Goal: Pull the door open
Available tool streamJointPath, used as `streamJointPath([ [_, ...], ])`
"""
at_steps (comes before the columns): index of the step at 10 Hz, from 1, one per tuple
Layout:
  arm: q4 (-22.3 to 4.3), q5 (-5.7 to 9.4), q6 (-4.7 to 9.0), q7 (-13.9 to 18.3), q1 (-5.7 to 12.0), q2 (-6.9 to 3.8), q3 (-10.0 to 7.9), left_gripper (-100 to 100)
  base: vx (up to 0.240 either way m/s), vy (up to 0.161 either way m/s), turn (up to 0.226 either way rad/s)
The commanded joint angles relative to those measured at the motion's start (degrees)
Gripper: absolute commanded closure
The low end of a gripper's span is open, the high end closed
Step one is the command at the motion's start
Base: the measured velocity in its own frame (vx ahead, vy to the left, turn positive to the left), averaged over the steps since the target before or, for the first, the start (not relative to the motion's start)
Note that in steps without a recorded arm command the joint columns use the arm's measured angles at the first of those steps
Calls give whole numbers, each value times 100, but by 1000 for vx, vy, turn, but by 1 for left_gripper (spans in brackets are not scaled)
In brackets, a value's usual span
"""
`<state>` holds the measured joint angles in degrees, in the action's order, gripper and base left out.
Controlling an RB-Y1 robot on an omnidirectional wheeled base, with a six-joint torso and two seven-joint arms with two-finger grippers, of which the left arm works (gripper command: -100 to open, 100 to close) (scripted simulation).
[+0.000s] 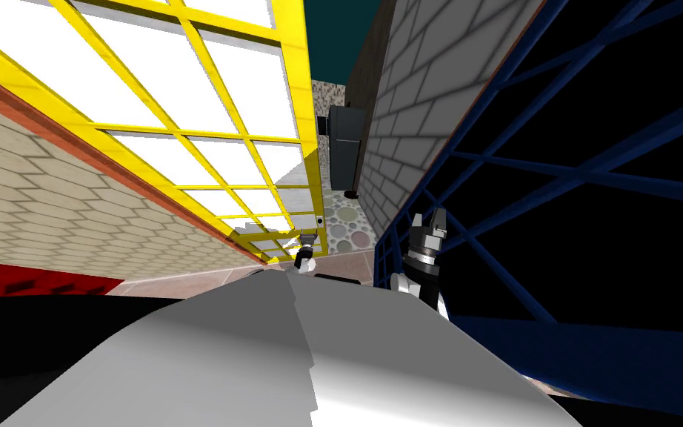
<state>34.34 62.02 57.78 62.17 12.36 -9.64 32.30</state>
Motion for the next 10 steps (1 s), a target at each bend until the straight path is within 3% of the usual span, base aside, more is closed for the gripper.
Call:
streamJointPath([
  [1, -54, 71, 5, 8, 17, 66, -3, -100, 204, 1, -13],
  [6, -80, 272, 9, -37, 15, 216, -33, -100, 220, -26, -34],
  [7, -82, 246, 10, -25, 17, 200, -29, -100, 80, -10, 19],
  [8, -82, 246, 10, -25, 17, 200, -29, 100, -25, -7, 0],
  [10, -82, 246, 10, -25, 17, 200, -29, 100, -28, -3, -27],
])
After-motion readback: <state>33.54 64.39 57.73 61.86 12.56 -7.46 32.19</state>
